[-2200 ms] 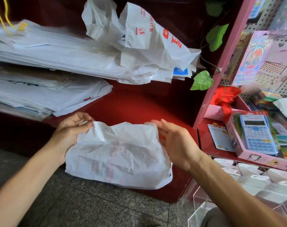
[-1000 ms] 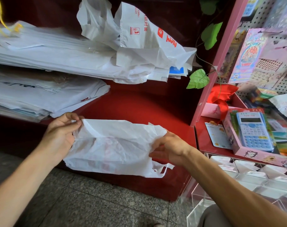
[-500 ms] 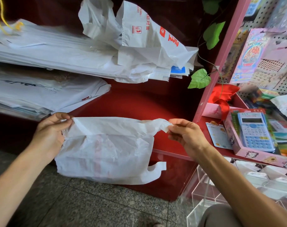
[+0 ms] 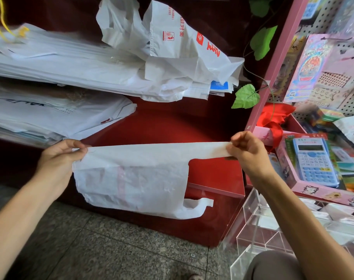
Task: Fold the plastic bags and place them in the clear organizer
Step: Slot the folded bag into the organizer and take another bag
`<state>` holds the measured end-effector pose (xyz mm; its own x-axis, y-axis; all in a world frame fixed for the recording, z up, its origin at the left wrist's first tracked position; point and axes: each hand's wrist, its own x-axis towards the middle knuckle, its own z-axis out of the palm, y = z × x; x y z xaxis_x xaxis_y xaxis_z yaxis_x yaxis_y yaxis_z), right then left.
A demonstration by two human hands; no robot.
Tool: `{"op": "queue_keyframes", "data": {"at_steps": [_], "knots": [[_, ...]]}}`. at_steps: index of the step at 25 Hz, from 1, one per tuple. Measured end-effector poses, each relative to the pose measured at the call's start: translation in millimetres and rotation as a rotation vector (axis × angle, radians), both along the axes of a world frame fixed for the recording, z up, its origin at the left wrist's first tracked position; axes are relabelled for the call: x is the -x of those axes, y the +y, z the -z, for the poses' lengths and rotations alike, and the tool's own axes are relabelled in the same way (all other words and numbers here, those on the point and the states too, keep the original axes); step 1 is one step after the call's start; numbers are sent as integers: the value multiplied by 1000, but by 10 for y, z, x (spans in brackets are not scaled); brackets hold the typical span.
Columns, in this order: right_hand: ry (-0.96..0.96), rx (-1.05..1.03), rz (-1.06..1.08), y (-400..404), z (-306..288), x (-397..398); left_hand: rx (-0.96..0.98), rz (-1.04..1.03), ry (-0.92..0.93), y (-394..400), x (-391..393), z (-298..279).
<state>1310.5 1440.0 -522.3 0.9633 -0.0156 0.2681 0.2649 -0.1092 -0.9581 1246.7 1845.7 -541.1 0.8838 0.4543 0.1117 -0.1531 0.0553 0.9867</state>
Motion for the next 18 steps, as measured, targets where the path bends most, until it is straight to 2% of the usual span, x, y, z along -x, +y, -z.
{"op": "queue_keyframes", "data": {"at_steps": [4,7,8,10,11,12,13,15,16,18], "knots": [[80,-219,0,-5,-24,-19,7,10,-14,-16,-12,24],[256,-475,-61,110,7,13,76,43,-10,-43,-16,33],[254,-373,-11,158,22,38,88,77,-22,-86,-5,2],[52,126,144,279,22,155,25,143,-59,-236,43,-106],[-96,315,141,362,2,216,-49,179,-76,-334,71,-168],[-216,418,46,481,-39,298,-130,222,-90,-451,102,-231],[-262,473,-102,618,-70,377,-206,267,-104,-579,125,-282],[-231,532,-381,889,-86,494,-305,359,-129,-808,159,-325],[-218,549,-470,992,-65,514,-323,400,-139,-895,173,-336],[-221,527,-510,1092,-41,537,-306,449,-127,-955,196,-336]]}}
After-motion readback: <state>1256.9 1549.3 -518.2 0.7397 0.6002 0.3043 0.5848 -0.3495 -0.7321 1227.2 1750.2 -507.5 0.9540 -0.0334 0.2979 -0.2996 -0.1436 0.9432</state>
